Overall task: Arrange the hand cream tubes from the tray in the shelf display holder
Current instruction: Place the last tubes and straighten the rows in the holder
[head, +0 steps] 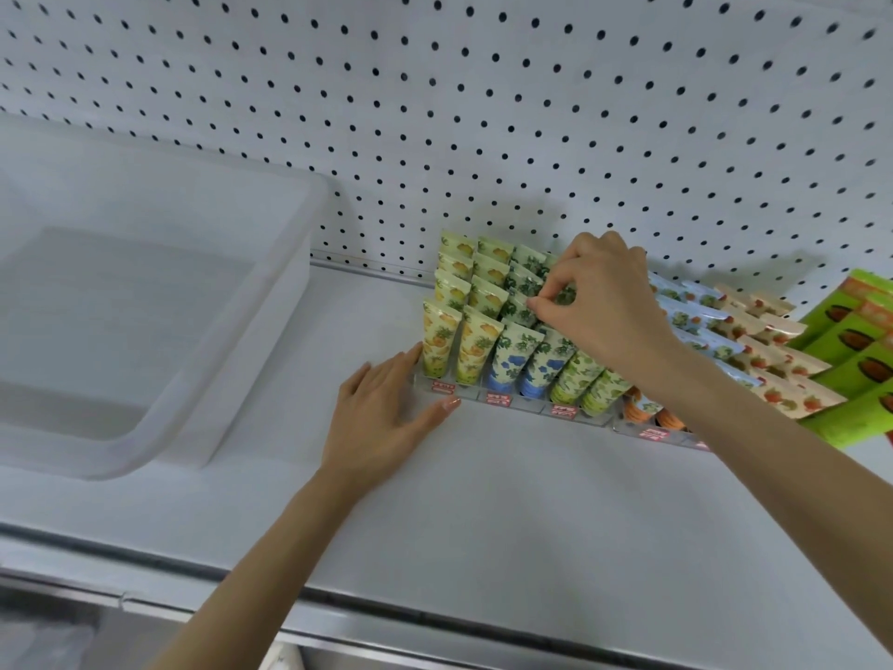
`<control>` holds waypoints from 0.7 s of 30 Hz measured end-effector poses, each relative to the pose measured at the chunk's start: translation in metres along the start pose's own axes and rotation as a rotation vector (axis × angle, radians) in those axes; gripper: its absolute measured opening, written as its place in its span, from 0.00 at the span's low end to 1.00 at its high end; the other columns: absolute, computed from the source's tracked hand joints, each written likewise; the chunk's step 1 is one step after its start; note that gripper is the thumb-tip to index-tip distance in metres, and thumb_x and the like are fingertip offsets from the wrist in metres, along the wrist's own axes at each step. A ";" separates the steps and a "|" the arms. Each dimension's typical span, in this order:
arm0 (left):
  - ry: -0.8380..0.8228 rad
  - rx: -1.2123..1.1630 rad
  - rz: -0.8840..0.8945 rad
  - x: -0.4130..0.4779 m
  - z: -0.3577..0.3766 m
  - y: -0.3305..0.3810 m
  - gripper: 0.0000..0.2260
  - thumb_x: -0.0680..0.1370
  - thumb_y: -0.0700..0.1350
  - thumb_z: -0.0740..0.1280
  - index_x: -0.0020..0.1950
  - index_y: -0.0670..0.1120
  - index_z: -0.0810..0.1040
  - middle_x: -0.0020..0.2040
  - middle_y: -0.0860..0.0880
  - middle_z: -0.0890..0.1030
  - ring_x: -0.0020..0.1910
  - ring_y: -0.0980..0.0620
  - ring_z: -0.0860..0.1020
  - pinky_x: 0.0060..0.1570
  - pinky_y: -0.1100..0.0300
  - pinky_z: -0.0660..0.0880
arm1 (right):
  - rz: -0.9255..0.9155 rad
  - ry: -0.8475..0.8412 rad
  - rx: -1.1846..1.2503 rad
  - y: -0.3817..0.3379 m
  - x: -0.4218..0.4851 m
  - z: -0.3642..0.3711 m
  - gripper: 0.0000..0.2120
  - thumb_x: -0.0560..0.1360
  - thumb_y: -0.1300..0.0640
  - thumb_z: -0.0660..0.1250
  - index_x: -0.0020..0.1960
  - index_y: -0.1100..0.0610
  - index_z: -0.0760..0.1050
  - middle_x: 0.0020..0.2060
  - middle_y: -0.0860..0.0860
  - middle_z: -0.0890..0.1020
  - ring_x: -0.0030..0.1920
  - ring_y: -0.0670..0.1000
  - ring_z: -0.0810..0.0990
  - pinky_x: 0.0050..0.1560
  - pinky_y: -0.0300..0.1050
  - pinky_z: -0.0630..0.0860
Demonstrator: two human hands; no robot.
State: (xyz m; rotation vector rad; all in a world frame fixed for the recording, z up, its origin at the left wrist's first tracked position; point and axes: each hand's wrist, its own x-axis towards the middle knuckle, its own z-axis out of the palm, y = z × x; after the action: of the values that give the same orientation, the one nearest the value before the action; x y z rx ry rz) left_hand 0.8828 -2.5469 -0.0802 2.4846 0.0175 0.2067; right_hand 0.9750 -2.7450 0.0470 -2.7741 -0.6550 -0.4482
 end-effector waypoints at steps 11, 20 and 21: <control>0.004 -0.007 0.000 0.000 0.001 -0.002 0.40 0.70 0.74 0.47 0.76 0.54 0.60 0.72 0.54 0.70 0.72 0.57 0.64 0.70 0.63 0.48 | 0.047 -0.044 0.034 0.001 0.001 -0.002 0.09 0.72 0.48 0.70 0.36 0.50 0.78 0.42 0.48 0.72 0.48 0.48 0.65 0.54 0.47 0.58; 0.014 -0.012 -0.007 0.000 0.001 0.000 0.39 0.70 0.73 0.48 0.76 0.54 0.60 0.72 0.53 0.70 0.72 0.56 0.64 0.70 0.64 0.48 | 0.048 -0.039 0.057 0.003 0.001 -0.002 0.09 0.72 0.47 0.70 0.36 0.50 0.78 0.42 0.47 0.72 0.48 0.48 0.64 0.56 0.48 0.59; 0.013 -0.013 -0.008 -0.001 0.000 0.000 0.39 0.70 0.73 0.48 0.76 0.54 0.60 0.72 0.53 0.70 0.72 0.56 0.64 0.70 0.63 0.48 | 0.043 -0.034 0.065 0.003 0.001 -0.003 0.09 0.73 0.47 0.70 0.37 0.51 0.78 0.42 0.47 0.72 0.49 0.48 0.65 0.55 0.47 0.59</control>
State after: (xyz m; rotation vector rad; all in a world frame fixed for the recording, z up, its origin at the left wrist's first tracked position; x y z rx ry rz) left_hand 0.8821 -2.5469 -0.0808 2.4697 0.0310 0.2195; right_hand 0.9766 -2.7487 0.0494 -2.7339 -0.6048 -0.3646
